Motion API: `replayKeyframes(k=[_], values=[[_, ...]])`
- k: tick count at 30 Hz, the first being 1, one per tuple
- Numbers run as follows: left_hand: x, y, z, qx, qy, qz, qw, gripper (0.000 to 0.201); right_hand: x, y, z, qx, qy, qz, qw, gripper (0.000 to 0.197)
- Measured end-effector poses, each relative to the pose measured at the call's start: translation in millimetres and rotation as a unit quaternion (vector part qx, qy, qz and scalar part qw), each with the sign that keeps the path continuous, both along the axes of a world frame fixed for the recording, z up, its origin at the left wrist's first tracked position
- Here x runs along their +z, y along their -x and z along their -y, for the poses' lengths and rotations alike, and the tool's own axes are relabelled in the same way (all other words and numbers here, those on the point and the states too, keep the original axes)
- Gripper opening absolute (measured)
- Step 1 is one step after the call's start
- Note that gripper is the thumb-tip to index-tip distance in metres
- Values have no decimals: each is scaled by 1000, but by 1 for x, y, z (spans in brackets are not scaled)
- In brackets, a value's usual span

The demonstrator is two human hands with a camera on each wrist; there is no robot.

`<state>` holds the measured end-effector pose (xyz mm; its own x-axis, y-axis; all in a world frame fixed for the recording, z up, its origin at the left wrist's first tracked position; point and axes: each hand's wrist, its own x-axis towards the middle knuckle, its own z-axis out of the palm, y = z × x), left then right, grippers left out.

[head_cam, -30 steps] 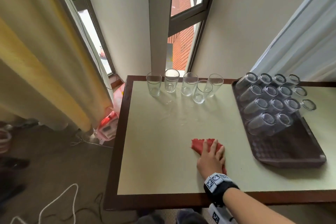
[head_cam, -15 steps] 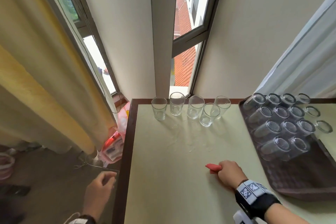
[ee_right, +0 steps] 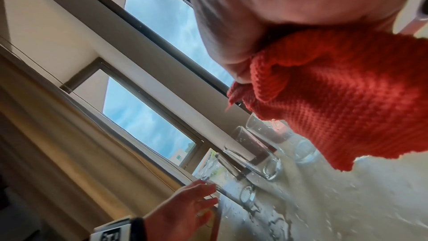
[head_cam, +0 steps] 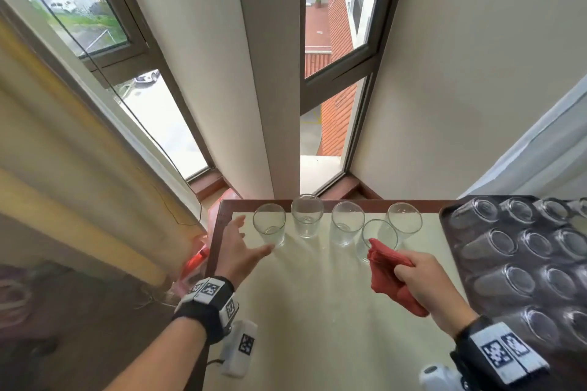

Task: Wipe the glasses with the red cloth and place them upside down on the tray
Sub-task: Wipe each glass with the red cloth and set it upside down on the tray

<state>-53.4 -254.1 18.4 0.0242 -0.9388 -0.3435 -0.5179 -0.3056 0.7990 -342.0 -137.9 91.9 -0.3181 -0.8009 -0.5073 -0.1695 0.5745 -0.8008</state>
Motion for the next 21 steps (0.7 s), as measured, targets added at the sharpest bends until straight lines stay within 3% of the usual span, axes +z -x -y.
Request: replayKeyframes(k=[3,5,9,12,15,21], values=[[-15,11,14,-10,-8,-29,1000,105,7,-1,9,-18,21,26,999,44],[-20,18,18,-12,-9,-38,999,101,10,-1,14,-41,35,55,997,40],[-21,26,19,10,0,-57,998,65,18,-5,25,-100,57,115,987,27],[-15,21,14,6,15,-65,998,51,30,-12,32,-124,84,147,978,18],[14,14,6,-13,36,-105,994,56,49,-23,35,-125,116,155,973,22],[112,7,-24,-69,101,-236,964,69,93,-68,22,-109,192,181,958,33]])
